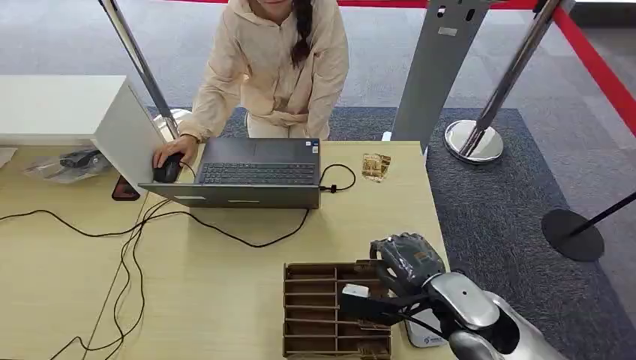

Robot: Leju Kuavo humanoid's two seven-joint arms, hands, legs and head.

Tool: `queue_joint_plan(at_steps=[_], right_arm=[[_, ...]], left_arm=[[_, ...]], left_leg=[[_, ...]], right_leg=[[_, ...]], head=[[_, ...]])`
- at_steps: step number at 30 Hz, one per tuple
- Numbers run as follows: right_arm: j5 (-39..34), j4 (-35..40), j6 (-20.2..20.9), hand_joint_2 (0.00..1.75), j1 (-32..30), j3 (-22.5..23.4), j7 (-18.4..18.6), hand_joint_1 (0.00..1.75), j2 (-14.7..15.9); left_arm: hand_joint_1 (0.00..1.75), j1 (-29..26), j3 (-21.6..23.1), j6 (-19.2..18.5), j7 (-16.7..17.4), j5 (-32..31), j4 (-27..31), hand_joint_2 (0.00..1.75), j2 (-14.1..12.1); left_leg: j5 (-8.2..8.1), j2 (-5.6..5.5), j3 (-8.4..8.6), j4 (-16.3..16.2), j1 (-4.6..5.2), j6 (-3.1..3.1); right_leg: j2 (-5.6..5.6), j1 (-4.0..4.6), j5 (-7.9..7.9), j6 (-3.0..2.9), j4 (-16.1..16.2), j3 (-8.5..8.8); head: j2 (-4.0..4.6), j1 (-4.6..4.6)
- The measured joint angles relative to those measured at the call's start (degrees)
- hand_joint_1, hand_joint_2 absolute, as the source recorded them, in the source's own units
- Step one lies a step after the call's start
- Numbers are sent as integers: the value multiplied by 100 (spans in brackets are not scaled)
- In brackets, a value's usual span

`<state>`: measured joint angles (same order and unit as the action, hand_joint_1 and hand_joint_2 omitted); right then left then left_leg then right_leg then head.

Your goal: Pass the card to the sensor for recognition and then transmit it.

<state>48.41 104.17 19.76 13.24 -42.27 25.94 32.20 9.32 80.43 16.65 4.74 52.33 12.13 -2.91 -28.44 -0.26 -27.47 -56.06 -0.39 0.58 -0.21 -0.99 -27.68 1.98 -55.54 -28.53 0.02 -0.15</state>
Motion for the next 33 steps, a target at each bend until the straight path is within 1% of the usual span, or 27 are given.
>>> queue_joint_plan(at_steps=[6, 8, 16, 17, 19, 22, 25, 33], right_arm=[[2, 0, -17, 175, 0, 4, 2, 133, 0], [2, 0, -26, 175, 0, 4, 2, 136, 0], [66, 2, -147, 175, 31, 64, 20, 141, 0], [81, 4, -172, 175, 64, 74, 22, 147, 0], [107, 7, -203, 175, 137, 109, 28, 150, 0], [125, 54, -227, 175, 282, 168, 52, 150, 2], [125, 122, -253, 175, 442, 236, 59, 145, 2], [138, 297, -249, 175, 830, 308, 105, 143, -2]], left_arm=[[0, 0, 0, 0, -30, 4, 0, 0, 0], [0, 0, 0, 0, -33, 4, 0, 0, 0], [0, -1, 0, 9, -44, 2, 0, 0, 0], [0, 0, 0, 13, -44, 2, 0, 0, 0], [0, 2, 0, 15, -44, -4, 0, 0, 0], [0, 0, 0, 15, -46, -11, 0, 0, 0], [0, 1, 0, 15, -46, -20, 0, 0, 0], [0, 3, 0, 15, -48, -22, 0, 0, 0]], left_leg=[[0, 0, 0, 0, 0, 0], [0, 0, 0, 0, 0, 0], [0, 0, -2, 0, 0, 0], [0, 1, -2, 0, 0, 0], [0, 1, -1, 0, 0, 0], [0, 1, -1, 0, 0, 0], [0, 1, -1, 0, 0, 0], [0, 0, -1, -1, 0, 0]], right_leg=[[0, 0, 0, 0, 0, 0], [0, 0, 0, 0, 0, 0], [0, 0, 0, 0, 0, -1], [0, 0, 0, 0, 0, -1], [0, 0, 0, 0, 0, -1], [0, 0, 0, 0, 0, -1], [0, 0, 0, 0, -1, -1], [0, 0, 0, 0, -1, -1]], head=[[0, -2], [0, -2], [0, -2], [0, 0], [-2, 0], [0, -2], [0, 0], [0, 0]])
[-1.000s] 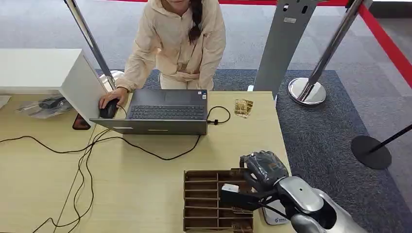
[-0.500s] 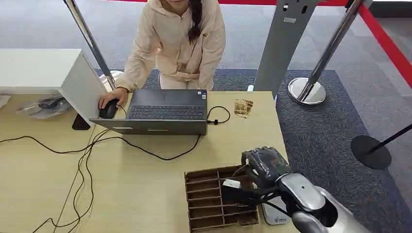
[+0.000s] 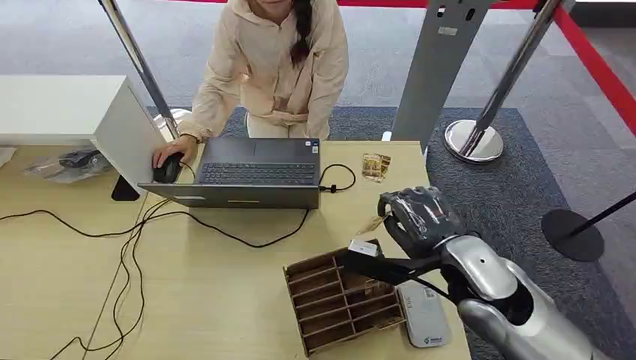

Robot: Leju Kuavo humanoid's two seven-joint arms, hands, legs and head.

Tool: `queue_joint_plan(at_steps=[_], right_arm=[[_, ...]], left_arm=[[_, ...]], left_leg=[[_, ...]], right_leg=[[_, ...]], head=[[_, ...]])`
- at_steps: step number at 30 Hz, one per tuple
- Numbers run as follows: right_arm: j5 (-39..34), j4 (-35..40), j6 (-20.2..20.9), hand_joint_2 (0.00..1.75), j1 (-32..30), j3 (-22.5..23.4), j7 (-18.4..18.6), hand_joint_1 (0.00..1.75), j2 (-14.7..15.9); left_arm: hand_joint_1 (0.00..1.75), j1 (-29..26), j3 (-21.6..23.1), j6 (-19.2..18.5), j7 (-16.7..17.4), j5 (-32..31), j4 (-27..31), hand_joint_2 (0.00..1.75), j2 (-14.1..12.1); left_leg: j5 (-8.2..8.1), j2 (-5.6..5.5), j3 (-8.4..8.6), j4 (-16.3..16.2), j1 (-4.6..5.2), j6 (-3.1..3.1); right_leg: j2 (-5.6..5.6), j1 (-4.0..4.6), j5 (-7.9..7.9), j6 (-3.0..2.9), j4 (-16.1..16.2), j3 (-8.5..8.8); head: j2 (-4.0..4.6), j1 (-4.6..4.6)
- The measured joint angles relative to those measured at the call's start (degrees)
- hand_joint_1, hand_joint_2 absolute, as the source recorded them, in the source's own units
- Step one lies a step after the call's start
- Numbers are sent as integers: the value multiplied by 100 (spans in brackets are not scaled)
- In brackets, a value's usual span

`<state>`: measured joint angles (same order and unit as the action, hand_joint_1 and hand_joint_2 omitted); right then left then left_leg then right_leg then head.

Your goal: Pass the card to the sensor for recognition and then transmit it.

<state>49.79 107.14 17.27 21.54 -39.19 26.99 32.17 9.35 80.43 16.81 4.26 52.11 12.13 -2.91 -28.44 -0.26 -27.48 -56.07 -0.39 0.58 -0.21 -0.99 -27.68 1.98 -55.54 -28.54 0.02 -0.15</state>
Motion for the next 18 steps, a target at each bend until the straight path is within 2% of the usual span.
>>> queue_joint_plan(at_steps=[1, 3, 6, 10, 15, 18], right_arm=[[0, 15, 4, 175, 31, 7, 0, 143, 0], [-11, 48, 28, 175, 78, 17, 0, 154, -4], [-44, 103, 63, 175, 118, 33, 13, 150, -9], [-79, 148, 63, 175, 122, 35, 52, 154, -7], [-87, 205, 31, 175, 174, 44, 68, 169, -7], [-92, 203, -134, 175, 212, 74, 76, 175, -18]], left_arm=[[0, -1, 0, 0, 0, 2, 0, 0, 0], [0, -1, 0, 0, 0, 2, 0, 0, 0], [0, -1, 0, -2, -4, 2, 0, 0, 2], [0, -2, 0, -9, -4, 2, 0, 0, 2], [0, -2, 0, -17, -2, -20, 0, 0, 4], [0, -1, 7, -26, -2, -66, 0, 0, 13]], left_leg=[[0, 0, 0, 0, 0, 0], [0, 0, -1, 0, 0, 0], [0, 0, -1, 0, 0, 0], [0, 0, -1, 0, 0, 0], [0, 0, -1, 0, 0, 0], [0, 0, -2, 0, 0, 0]], right_leg=[[0, 0, 0, 0, 0, 0], [0, 0, 0, 0, 0, 0], [0, 0, 0, 0, 0, 0], [0, 0, 0, 0, 0, 0], [0, 0, 0, 0, 0, 0], [0, 0, 0, 0, 0, 0]], head=[[0, -2], [0, -2], [0, 0], [-2, -2], [-2, -2], [0, -2]])
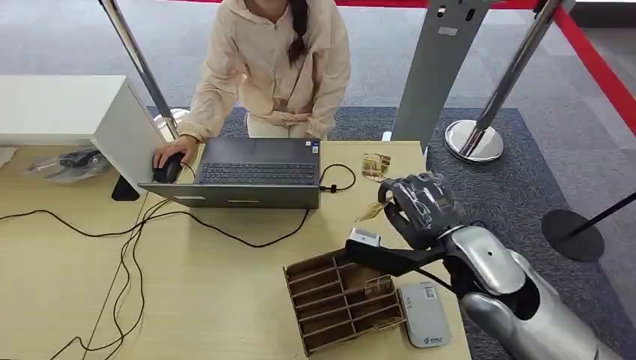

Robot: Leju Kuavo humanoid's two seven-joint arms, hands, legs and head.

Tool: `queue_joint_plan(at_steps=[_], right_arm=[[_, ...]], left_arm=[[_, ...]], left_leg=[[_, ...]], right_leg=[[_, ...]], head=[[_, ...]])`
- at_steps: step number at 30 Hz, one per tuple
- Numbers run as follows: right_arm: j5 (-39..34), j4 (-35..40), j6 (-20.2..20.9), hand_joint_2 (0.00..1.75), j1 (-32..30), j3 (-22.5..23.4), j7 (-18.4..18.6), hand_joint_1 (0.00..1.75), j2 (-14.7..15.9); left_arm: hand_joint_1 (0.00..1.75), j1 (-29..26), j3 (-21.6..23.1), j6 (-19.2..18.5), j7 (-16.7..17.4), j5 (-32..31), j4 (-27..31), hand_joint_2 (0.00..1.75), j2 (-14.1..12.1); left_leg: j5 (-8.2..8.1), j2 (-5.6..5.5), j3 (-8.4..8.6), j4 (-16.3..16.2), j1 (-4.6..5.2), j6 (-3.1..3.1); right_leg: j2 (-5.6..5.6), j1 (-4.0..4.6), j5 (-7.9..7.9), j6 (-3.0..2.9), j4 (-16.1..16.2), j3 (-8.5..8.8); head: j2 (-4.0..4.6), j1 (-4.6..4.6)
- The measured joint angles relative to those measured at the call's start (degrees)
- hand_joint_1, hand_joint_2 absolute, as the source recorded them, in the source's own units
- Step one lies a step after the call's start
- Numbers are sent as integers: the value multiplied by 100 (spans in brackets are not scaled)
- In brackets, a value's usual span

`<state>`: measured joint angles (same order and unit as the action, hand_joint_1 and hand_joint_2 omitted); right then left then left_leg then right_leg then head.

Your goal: Pass the card to the sensor for recognition and then transmit it.

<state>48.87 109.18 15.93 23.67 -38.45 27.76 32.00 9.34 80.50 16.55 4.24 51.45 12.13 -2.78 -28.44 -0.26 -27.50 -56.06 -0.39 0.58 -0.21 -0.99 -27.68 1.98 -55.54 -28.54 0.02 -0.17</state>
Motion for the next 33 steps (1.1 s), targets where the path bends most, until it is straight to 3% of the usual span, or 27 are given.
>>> queue_joint_plan(at_steps=[13, 26, 33], right_arm=[[9, -79, -1204, 175, 555, 184, 57, 175, -267], [-190, -345, -1661, 175, 1009, 306, 177, 175, -651], [-363, -835, -2098, 175, 1249, 306, 184, 175, -907]], left_arm=[[0, 24, 26, -44, 74, -162, 0, 0, 61], [0, 146, 61, -153, 175, -319, 0, 0, 118], [0, 239, 160, -210, 230, -468, 0, 0, 160]], left_leg=[[0, -1, 0, 0, 0, 0], [0, -1, -3, 0, 0, 0], [0, -1, -4, 0, 0, 0]], right_leg=[[0, 0, 0, 0, -1, 0], [0, 0, 0, 0, -1, 0], [0, 0, 0, 0, -2, -1]], head=[[0, 0], [0, 0], [0, 2]])
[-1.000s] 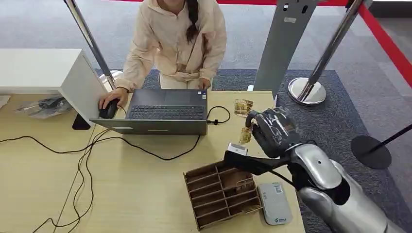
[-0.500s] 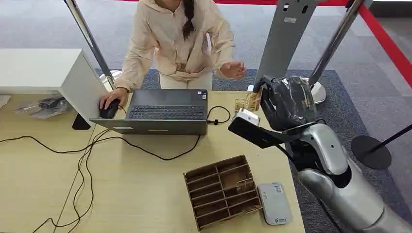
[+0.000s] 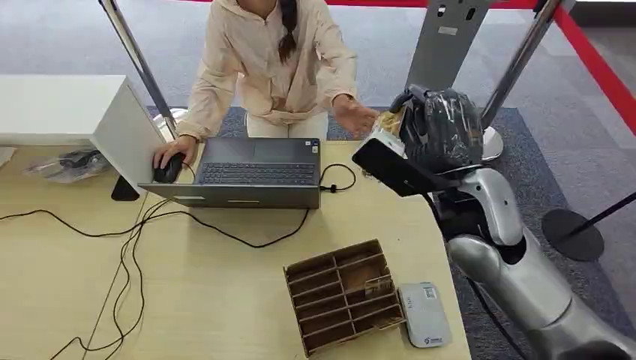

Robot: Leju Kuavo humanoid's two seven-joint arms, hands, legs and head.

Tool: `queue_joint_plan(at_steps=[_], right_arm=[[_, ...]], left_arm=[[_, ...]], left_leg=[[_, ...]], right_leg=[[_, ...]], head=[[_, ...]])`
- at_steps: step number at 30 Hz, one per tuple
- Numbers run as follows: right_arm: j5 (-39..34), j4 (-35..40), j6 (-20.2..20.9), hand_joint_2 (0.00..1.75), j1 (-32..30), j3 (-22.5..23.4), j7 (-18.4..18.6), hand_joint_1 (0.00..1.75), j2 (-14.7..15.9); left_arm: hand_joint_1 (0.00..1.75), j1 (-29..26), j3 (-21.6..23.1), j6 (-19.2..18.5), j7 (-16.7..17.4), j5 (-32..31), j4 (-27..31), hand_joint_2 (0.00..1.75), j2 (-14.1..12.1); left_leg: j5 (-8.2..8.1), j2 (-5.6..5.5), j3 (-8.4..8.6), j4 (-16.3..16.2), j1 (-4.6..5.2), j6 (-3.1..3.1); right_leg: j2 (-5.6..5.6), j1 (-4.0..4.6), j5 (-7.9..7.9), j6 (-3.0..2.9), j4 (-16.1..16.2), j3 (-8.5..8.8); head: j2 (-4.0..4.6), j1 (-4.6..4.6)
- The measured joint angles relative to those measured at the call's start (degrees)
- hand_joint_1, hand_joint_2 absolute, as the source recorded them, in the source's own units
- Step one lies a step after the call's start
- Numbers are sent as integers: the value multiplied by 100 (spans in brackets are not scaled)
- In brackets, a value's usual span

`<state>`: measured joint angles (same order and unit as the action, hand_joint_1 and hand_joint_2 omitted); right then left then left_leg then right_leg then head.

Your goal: Pass the card to the sensor for recognition and then transmit it.

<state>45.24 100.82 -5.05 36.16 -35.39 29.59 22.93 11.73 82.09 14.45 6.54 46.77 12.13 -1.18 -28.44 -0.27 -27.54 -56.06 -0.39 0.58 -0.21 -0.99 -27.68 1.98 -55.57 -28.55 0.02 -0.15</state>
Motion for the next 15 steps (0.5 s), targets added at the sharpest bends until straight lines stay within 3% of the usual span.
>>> queue_joint_plan(at_steps=[15], right_arm=[[-172, -1595, -686, 175, 393, -79, -192, 175, -658]], left_arm=[[0, 156, 175, -50, 100, -173, 0, 0, 105]], left_leg=[[0, -2, -6, 0, 0, 0]], right_leg=[[-1, 0, 0, 0, -1, -5]], head=[[0, 0]])
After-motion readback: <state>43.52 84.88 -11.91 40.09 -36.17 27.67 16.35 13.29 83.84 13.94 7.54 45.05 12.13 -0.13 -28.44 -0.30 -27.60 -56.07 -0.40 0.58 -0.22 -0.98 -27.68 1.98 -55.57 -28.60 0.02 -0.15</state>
